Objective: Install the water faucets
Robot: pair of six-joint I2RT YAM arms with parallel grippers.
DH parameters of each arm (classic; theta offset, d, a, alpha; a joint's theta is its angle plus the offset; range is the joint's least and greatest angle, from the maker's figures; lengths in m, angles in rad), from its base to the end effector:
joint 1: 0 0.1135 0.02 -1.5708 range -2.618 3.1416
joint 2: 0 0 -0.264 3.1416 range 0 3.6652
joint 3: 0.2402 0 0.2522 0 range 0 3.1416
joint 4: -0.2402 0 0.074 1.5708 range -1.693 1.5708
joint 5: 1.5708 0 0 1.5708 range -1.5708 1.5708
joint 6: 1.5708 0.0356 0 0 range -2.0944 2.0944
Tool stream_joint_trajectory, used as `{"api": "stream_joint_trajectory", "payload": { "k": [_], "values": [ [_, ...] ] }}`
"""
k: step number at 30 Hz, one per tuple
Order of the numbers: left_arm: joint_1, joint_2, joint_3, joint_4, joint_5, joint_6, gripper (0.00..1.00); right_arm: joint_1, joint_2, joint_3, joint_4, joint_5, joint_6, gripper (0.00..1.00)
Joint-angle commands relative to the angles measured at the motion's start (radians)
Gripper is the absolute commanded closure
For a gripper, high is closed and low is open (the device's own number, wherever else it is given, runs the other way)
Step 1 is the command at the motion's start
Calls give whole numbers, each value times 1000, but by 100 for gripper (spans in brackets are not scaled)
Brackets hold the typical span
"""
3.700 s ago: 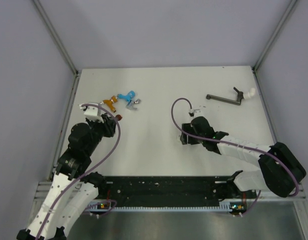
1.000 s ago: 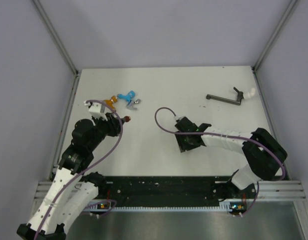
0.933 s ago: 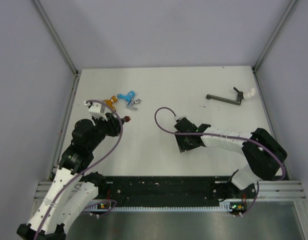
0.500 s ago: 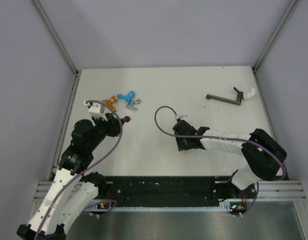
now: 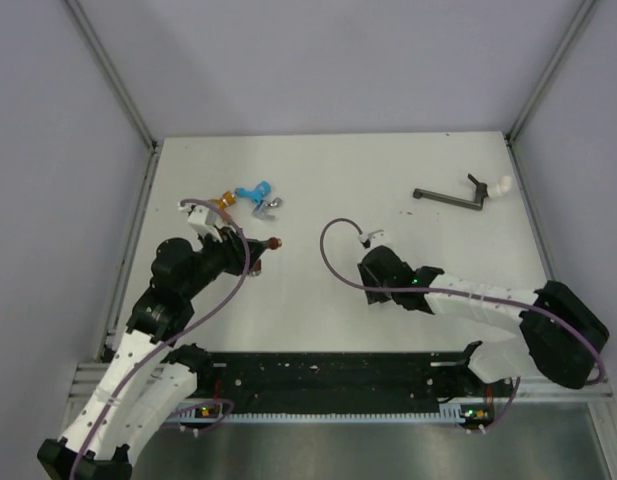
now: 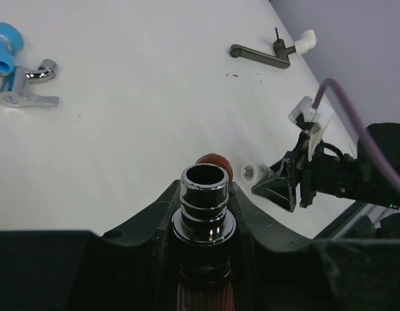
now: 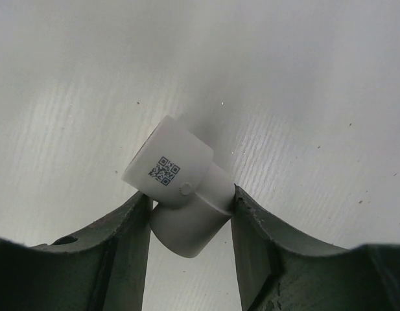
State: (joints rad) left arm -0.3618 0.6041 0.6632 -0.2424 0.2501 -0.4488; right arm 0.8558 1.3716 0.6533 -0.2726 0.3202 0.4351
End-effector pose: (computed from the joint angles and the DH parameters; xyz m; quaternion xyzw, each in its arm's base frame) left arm 0.1375 -0.0615 0.3180 0.0465 0.7656 -0.3383 0.5452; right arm 0.1729 0.1820 0.1661 -0.1529 0.9347 0.0478 0.3174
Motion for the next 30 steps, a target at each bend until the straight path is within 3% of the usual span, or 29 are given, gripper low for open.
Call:
{"api": "stream_joint_trajectory", "payload": {
  "k": [1, 6, 10, 14, 21, 30],
  "values": [
    [1, 17, -33, 196, 129, -119, 100, 12, -225, -38, 174, -29, -175, 100],
    [0, 48, -85, 388, 245, -237, 100, 12, -442, -104, 374, -147, -341, 100],
    [-14, 71, -116, 515, 281, -313, 100, 12, -511, -130, 496, -233, -476, 100],
    [-66, 91, -109, 555, 256, -320, 100, 14, -491, -64, 454, -282, -568, 100],
    [-219, 123, -132, 610, 101, -219, 100, 12, -418, 25, 420, -207, -648, 100],
    [-255, 238, -276, 1049, 60, -199, 100, 91, -352, 160, 279, -40, -667, 100]
  ]
}}
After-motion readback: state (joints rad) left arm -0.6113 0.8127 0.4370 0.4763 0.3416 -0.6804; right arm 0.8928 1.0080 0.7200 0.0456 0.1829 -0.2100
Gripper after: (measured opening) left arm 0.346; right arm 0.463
